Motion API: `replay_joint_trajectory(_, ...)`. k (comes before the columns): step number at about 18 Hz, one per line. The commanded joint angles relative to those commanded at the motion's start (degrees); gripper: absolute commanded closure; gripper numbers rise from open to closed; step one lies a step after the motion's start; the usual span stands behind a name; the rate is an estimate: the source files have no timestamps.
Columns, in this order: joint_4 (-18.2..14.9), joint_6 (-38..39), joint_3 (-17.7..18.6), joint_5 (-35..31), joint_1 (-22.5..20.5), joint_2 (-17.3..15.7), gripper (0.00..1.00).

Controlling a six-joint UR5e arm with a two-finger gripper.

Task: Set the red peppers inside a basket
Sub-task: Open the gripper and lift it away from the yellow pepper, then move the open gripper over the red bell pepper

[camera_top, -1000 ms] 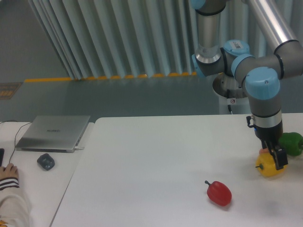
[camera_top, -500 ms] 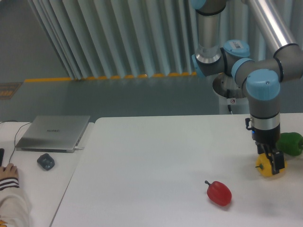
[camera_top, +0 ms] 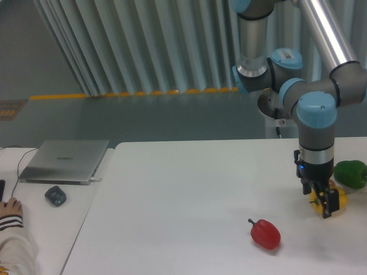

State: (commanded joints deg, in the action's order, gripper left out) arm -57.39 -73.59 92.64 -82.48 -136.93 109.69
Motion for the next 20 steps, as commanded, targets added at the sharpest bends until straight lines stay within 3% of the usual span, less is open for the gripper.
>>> replay_joint_trajectory(2, 0.18, 4.93, -0.17, 2.23, 0.78, 0.0, 0.0)
replay_joint_trajectory(5, 0.18, 5.92, -0.09, 2.24, 1.75, -0.26, 0.0)
replay_joint_trajectory(8, 0.18, 6.79, -0.35, -1.79, 4.82, 0.44, 0.0)
replay_joint_trajectory(9, 0.18, 10.45, -0.7, -2.59, 5.44, 0.44, 0.0)
replay_joint_trajectory(12, 0.61, 30.97, -1.58, -3.3, 6.07, 0.7, 0.0)
replay_joint_trajectory(20, 0.53, 59.76, -1.67, -11.91, 6.59, 0.62, 0.0)
